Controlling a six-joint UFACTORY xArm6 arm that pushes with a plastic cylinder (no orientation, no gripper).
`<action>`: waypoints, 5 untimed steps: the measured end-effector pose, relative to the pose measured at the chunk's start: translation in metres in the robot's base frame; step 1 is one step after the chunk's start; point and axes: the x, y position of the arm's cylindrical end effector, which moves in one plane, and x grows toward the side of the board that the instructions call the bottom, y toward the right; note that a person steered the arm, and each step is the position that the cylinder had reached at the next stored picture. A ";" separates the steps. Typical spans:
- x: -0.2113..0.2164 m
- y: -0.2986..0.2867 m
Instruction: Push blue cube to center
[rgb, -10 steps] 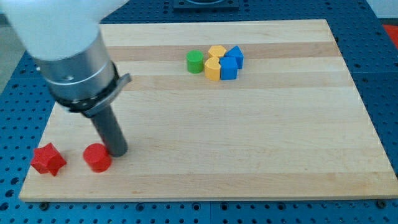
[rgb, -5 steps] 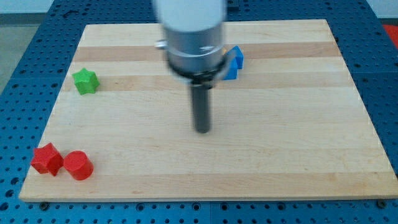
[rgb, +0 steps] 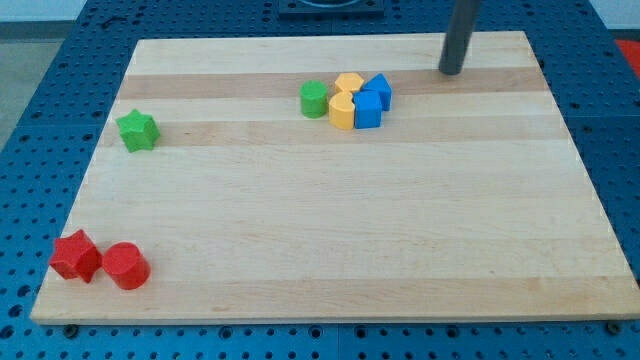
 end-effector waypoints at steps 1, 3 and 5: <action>0.025 -0.044; 0.121 -0.115; 0.135 -0.129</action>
